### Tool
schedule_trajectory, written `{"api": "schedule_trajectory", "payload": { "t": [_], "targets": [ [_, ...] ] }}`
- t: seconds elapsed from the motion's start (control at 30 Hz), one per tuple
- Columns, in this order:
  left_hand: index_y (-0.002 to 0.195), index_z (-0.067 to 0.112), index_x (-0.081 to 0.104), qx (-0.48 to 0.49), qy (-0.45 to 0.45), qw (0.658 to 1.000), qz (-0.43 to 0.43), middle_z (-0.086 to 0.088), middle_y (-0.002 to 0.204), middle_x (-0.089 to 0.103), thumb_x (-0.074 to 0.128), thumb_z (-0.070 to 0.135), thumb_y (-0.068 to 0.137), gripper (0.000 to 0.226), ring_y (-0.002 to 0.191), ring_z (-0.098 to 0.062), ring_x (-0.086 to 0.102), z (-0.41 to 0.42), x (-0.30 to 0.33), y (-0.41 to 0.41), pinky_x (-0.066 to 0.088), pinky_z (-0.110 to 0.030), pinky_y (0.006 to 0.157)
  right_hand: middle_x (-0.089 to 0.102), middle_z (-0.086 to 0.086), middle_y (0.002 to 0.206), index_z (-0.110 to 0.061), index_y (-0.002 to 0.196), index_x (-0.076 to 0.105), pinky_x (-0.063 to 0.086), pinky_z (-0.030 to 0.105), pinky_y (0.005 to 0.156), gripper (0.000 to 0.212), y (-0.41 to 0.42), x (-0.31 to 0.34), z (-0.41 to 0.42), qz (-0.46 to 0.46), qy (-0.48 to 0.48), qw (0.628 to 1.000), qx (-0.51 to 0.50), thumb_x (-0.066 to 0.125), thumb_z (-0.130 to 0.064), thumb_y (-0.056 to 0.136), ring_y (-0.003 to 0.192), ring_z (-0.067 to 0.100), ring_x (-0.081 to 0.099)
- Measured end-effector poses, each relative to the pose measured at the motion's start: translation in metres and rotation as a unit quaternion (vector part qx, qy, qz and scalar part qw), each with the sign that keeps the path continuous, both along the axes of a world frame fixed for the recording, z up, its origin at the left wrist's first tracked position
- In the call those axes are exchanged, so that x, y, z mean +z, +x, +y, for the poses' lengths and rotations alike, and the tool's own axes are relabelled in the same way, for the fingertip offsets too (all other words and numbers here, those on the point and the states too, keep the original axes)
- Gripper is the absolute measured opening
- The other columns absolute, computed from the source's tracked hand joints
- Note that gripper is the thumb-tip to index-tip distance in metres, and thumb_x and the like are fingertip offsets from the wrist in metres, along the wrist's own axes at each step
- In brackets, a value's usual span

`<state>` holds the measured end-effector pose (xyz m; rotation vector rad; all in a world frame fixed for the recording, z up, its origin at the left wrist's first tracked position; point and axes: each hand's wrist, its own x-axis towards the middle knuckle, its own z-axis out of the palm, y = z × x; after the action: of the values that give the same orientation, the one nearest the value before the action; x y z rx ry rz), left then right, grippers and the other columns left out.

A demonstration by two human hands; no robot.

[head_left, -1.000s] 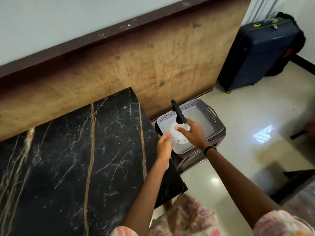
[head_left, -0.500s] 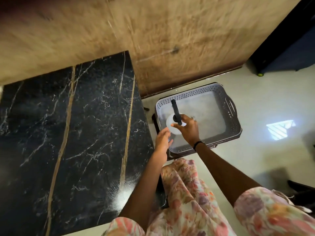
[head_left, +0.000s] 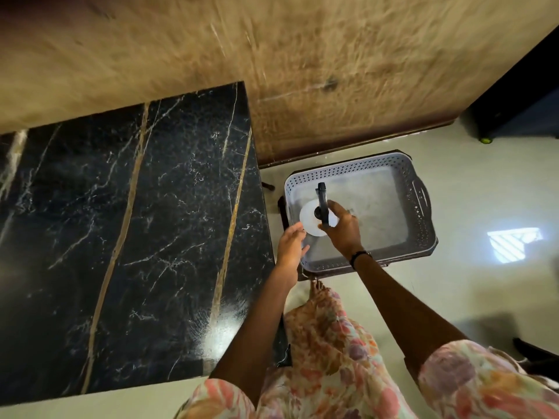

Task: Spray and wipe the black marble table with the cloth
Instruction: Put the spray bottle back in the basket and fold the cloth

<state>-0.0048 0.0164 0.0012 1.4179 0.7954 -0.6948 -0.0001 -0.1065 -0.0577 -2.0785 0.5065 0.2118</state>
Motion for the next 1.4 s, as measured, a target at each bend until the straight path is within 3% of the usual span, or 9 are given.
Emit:
{"api": "schedule_trajectory", "payload": {
  "t": [0.07,0.2,0.3,0.43,0.7,0.93,1.13,1.23,1.4],
  "targets": [
    [0.13,0.009,0.05,0.004,-0.016,1.0,-0.015,-0.009,0.14,0.05,0.045,0.012,0.097,0.033,0.128,-0.022,0.048,0.005,0.014,-0.003,0.043,-0.036,0.105,0.058,0.018,0.133,0.002,0.131,0.054,0.039,0.022,0.101,0.051,-0.007,0.018,-0.004,-0.022,-0.025,0.999,-0.038,0.064,0.011,0.082,0.122,0.032,0.056],
    [0.127,0.01,0.053,0.031,-0.042,0.996,-0.068,-0.008,0.134,0.056,0.049,0.012,0.095,0.032,0.123,-0.021,0.053,0.02,0.048,-0.009,0.045,-0.036,0.103,0.058,0.015,0.132,0.0,0.127,0.056,0.044,0.037,0.106,0.037,-0.025,0.072,-0.005,-0.13,-0.061,0.979,-0.147,0.054,0.008,0.09,0.123,0.029,0.054],
    [0.124,0.009,0.056,0.051,-0.063,0.99,-0.118,-0.007,0.126,0.062,0.051,0.016,0.094,0.031,0.117,-0.017,0.058,0.039,0.073,-0.016,0.048,-0.034,0.098,0.062,0.012,0.123,-0.001,0.12,0.06,0.044,0.039,0.105,0.032,-0.03,0.113,0.011,-0.21,-0.065,0.972,-0.087,0.053,0.007,0.09,0.118,0.025,0.056],
    [0.118,0.01,0.058,0.079,-0.079,0.978,-0.174,-0.007,0.121,0.065,0.047,0.018,0.097,0.025,0.113,-0.018,0.061,0.08,0.094,-0.032,0.05,-0.034,0.096,0.065,0.009,0.119,-0.002,0.117,0.062,0.047,0.031,0.101,0.029,-0.031,0.149,0.058,-0.243,-0.015,0.968,0.054,0.052,0.007,0.091,0.113,0.02,0.059],
    [0.116,0.008,0.059,0.181,-0.058,0.962,-0.195,-0.009,0.116,0.067,0.049,0.015,0.095,0.024,0.108,-0.022,0.064,0.209,0.107,-0.065,0.052,-0.032,0.091,0.067,0.005,0.113,-0.007,0.113,0.064,0.05,0.025,0.095,0.033,-0.026,0.161,0.195,-0.219,0.053,0.952,0.205,0.05,0.011,0.089,0.104,0.012,0.063],
    [0.117,0.004,0.058,0.252,0.001,0.948,-0.196,-0.01,0.112,0.068,0.049,0.014,0.095,0.026,0.103,-0.022,0.064,0.386,0.104,-0.108,0.051,-0.032,0.089,0.067,0.0,0.107,-0.01,0.106,0.068,0.052,0.023,0.089,0.025,-0.032,0.153,0.375,-0.177,0.082,0.938,0.287,0.053,0.006,0.091,0.098,0.012,0.064],
    [0.11,0.005,0.057,0.348,0.101,0.91,-0.199,-0.012,0.107,0.065,0.046,0.012,0.097,0.019,0.096,-0.024,0.061,0.534,0.09,-0.142,0.048,-0.035,0.085,0.068,0.006,0.108,-0.005,0.105,0.068,0.053,0.028,0.089,0.022,-0.052,0.139,0.528,-0.106,0.102,0.913,0.379,0.055,0.004,0.09,0.097,0.018,0.066],
    [0.107,0.01,0.057,0.385,0.196,0.882,-0.19,-0.014,0.108,0.063,0.047,0.013,0.096,0.015,0.096,-0.025,0.058,0.599,0.079,-0.156,0.047,-0.034,0.081,0.068,0.009,0.111,-0.004,0.108,0.067,0.053,0.033,0.091,0.023,-0.062,0.132,0.595,-0.069,0.094,0.894,0.433,0.056,0.003,0.089,0.098,0.021,0.066],
    [0.123,0.001,0.054,0.279,0.414,0.852,-0.157,-0.022,0.123,0.057,0.045,0.015,0.097,0.031,0.111,-0.036,0.053,0.669,0.057,-0.164,0.046,-0.042,0.092,0.065,0.009,0.119,-0.007,0.115,0.064,0.05,0.041,0.095,0.024,-0.061,0.124,0.68,-0.008,0.049,0.879,0.474,0.054,-0.006,0.093,0.106,0.023,0.063]
  ]
}}
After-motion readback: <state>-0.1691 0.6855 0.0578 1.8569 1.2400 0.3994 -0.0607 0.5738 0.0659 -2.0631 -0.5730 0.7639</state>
